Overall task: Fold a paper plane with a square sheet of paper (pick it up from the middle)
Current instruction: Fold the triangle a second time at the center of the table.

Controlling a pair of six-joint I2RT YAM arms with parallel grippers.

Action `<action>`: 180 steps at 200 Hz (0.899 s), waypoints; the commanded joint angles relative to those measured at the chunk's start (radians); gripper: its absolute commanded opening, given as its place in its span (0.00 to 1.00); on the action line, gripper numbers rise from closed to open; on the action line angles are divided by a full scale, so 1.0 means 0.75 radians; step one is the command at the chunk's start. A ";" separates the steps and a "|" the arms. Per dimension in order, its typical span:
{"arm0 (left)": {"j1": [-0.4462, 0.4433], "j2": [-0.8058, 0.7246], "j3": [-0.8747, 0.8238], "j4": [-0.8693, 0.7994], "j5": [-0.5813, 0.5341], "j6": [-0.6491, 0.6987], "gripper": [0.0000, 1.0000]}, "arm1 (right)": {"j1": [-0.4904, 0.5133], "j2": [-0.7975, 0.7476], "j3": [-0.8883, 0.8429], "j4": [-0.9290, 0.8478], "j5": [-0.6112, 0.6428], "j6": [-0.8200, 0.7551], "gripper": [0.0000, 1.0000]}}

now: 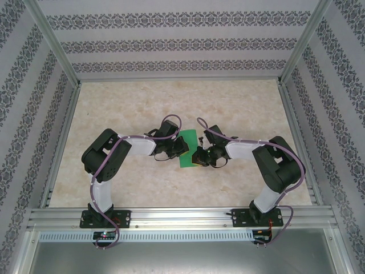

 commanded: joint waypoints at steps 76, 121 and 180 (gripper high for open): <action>0.008 0.053 -0.002 -0.126 -0.065 0.048 0.12 | -0.026 0.034 0.063 -0.045 0.076 -0.027 0.12; 0.008 0.045 0.004 -0.135 -0.072 0.056 0.11 | -0.055 0.036 -0.059 -0.042 0.115 -0.032 0.11; 0.008 0.009 0.010 -0.120 -0.074 0.083 0.15 | -0.064 0.037 -0.125 -0.011 0.100 -0.026 0.11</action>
